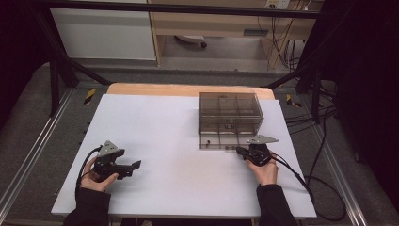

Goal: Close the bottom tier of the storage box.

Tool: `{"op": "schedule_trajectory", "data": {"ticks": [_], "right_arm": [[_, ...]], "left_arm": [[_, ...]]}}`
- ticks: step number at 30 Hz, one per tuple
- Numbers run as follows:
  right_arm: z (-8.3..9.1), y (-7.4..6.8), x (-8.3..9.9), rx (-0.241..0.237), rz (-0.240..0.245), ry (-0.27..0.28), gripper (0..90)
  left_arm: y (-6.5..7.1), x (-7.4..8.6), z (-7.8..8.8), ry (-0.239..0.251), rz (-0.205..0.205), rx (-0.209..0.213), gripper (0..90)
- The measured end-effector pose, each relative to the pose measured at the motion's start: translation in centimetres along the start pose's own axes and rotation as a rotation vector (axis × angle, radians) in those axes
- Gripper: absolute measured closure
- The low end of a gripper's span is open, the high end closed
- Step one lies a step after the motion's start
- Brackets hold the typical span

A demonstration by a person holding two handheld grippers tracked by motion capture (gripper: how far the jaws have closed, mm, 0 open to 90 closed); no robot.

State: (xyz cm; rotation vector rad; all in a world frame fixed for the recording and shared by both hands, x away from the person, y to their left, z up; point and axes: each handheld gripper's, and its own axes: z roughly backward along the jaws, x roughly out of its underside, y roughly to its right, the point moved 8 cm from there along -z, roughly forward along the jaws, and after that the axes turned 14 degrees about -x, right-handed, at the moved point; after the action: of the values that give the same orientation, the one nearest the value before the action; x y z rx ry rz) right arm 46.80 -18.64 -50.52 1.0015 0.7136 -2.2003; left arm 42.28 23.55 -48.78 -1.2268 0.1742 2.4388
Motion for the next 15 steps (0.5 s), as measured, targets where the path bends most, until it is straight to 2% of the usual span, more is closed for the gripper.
{"op": "schedule_trajectory", "data": {"ticks": [15], "right_arm": [[-0.61, 0.32, -0.28, 0.009, 0.010, -0.004, 90.0]], "left_arm": [[0.03, 0.01, -0.01, -0.001, 0.000, 0.000, 12.6]]}}
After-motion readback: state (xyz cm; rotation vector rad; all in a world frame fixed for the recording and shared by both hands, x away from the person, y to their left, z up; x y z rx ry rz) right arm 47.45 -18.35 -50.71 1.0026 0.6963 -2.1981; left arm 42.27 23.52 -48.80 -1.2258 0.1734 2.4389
